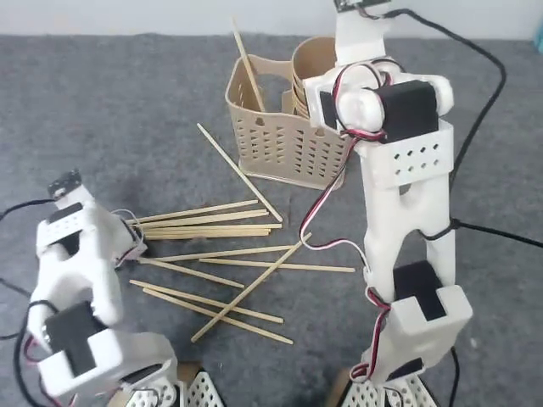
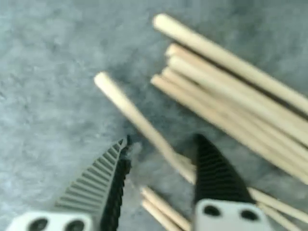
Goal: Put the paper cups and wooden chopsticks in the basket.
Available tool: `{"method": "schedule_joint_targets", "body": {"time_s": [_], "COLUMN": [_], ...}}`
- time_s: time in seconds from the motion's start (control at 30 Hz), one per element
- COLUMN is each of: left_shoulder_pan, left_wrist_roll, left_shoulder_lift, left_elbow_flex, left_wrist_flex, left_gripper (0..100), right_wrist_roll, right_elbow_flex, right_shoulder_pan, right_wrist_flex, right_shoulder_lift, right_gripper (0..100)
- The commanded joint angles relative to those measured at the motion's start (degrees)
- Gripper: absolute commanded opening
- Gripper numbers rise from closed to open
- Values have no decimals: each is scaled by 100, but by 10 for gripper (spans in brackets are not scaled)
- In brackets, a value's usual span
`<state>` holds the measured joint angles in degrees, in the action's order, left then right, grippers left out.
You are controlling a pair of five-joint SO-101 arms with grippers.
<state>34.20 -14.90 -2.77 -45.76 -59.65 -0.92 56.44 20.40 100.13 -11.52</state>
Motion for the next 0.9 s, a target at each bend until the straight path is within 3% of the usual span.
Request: {"method": "schedule_joint_targets", "body": {"time_s": [0.0,0.33,0.7,0.87], "left_shoulder_pan": [26,35,-167,-220], "left_wrist_roll": [-149,-158,-369,-369], "left_shoulder_lift": [35,-404,-3543,-4466], "left_elbow_flex": [224,470,514,787], "left_wrist_flex": [26,-281,-246,185], "left_gripper": [2,12,12,12], "right_wrist_roll": [53,44,53,53], "right_elbow_flex": [18,9,9,-536], "right_shoulder_pan": [-31,-22,-13,-13], "right_wrist_flex": [4,242,303,312], "right_shoulder_lift": [268,233,303,585], "right_gripper": [133,133,133,133]}}
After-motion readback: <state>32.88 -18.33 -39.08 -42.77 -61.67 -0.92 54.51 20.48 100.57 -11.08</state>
